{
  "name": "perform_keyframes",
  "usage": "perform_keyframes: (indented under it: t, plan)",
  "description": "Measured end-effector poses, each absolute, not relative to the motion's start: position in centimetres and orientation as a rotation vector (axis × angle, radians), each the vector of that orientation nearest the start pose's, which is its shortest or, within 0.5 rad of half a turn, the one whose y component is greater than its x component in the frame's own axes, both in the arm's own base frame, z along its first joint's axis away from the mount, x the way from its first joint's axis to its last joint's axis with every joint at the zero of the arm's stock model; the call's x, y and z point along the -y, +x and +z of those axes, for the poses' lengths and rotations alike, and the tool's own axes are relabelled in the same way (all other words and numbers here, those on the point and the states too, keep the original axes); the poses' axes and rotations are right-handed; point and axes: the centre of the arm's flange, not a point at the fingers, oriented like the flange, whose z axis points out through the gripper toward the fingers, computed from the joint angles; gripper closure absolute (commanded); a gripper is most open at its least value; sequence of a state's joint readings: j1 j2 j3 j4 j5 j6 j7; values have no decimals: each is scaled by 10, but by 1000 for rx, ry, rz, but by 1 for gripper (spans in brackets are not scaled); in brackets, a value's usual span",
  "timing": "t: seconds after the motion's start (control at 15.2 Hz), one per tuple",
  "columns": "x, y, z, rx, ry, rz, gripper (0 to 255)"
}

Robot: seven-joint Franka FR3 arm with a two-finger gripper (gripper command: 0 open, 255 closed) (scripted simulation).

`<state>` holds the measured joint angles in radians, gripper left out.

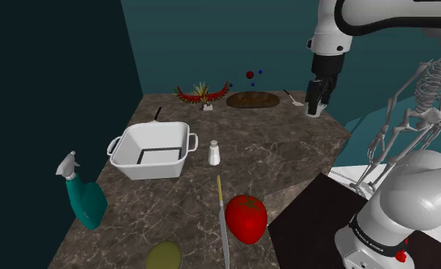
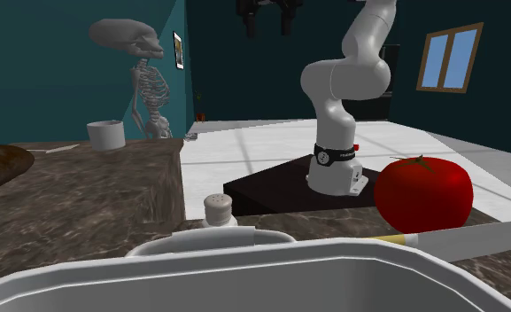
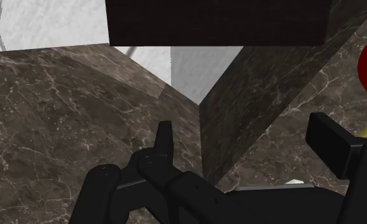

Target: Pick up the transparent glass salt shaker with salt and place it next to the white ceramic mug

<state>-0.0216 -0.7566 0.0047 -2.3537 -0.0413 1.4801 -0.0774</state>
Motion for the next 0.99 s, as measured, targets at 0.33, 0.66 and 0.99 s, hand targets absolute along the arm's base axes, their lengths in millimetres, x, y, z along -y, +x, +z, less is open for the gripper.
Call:
perform_keyframes:
  t: [0.33, 0.66, 0.99]
  plan:
    - [-6, 330, 553, 115, -3160, 172, 0]
    - [-34, 373, 521, 151, -3138, 138, 0]
    - [-63, 416, 490, 187, -3114, 103, 0]
